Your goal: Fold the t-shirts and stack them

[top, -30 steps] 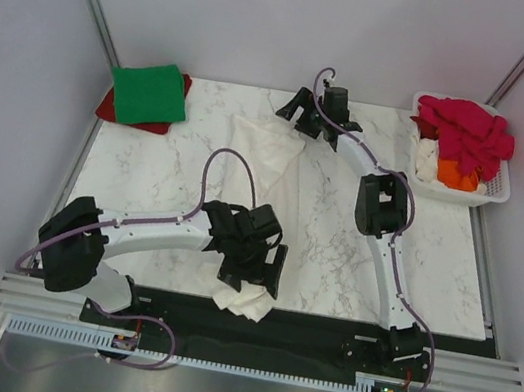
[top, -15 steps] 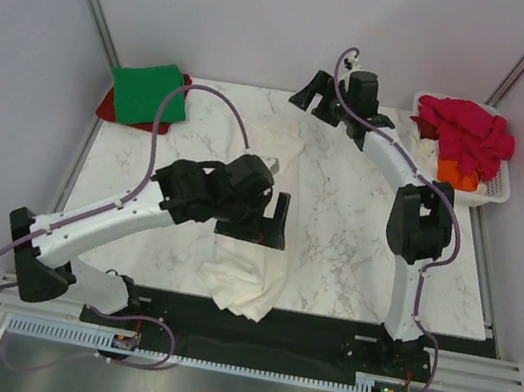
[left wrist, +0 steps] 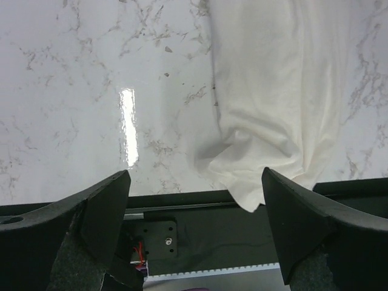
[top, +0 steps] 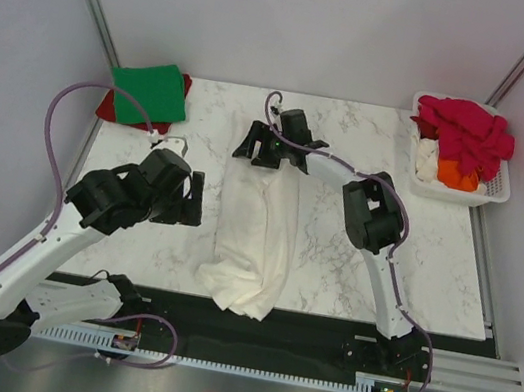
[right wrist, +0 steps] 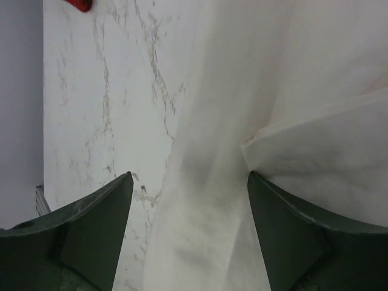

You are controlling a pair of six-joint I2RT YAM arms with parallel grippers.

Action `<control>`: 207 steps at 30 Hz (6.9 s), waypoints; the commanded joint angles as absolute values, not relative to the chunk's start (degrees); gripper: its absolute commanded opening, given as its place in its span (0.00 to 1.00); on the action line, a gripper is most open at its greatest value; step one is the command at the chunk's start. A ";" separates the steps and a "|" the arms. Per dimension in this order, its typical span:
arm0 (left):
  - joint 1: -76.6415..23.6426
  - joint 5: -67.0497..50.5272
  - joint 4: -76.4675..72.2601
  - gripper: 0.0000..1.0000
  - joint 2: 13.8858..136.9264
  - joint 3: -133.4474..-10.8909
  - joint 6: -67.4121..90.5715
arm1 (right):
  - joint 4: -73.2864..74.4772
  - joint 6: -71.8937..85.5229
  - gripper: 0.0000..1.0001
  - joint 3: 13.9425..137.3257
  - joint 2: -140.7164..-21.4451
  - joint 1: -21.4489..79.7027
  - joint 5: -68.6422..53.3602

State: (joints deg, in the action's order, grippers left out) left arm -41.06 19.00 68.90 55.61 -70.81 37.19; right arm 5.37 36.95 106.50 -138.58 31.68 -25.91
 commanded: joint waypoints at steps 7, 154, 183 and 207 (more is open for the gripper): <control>-38.94 25.92 65.14 0.97 53.71 -62.32 33.66 | 15.71 34.82 0.84 132.82 -155.99 25.05 -21.80; -41.23 2.11 45.52 0.02 57.38 -52.72 47.56 | 27.15 45.37 0.00 42.26 -59.21 44.91 0.87; -21.54 -3.95 52.82 0.02 116.00 -104.93 22.59 | 27.60 28.65 0.00 85.85 -107.64 24.79 -5.62; -18.19 8.53 62.31 0.99 122.18 -129.04 20.30 | 33.76 25.22 0.84 99.08 -109.91 18.02 -2.37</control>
